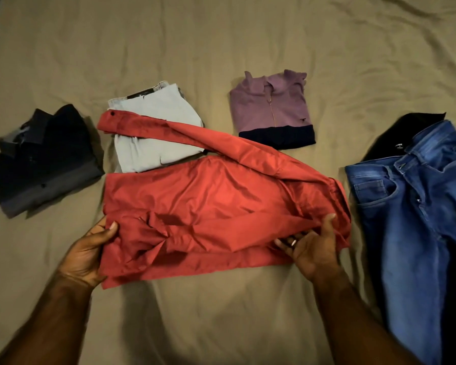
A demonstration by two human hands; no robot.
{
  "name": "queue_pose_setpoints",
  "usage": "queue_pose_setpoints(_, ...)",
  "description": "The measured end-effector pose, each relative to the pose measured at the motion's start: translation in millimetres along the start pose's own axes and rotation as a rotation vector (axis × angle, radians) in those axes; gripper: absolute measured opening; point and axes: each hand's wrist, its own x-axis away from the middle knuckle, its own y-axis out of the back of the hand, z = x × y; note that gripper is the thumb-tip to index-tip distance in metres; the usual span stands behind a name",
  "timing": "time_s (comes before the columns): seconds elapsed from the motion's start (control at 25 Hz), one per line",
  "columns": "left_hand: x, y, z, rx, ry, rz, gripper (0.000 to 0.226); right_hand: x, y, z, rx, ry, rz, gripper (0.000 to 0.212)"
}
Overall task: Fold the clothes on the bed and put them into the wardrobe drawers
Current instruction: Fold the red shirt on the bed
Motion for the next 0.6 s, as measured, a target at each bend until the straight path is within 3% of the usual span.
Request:
queue_pose_setpoints(0.08,-4,10,2,-0.070,0.056,-0.104,0.042,-5,1,4,-0.105,0.123,-0.062,0.052)
queue_pose_setpoints(0.16,-12,30,11,-0.213,0.156,-0.167,0.040,-8,3,3,-0.025,0.127,-0.162,0.019)
queue_pose_setpoints(0.2,-15,37,18,-0.281,0.206,-0.216,0.035,-11,7,-1,0.056,0.108,-0.223,0.012)
queue_pose_setpoints(0.28,-23,47,36,-0.444,0.269,-0.342,0.017,-16,20,-6,0.114,0.119,-0.311,0.011)
queue_pose_setpoints(0.36,-33,42,54,-0.547,0.266,-0.425,0.022,-14,30,-2,0.073,0.191,-0.370,0.016)
queue_pose_setpoints(0.48,-35,43,74,-0.538,0.166,-0.533,0.023,0,35,-11,0.105,0.199,-0.390,0.027)
queue_pose_setpoints(0.6,-36,67,82,-0.542,0.012,-0.582,0.022,13,34,-30,0.208,0.239,-0.488,0.011)
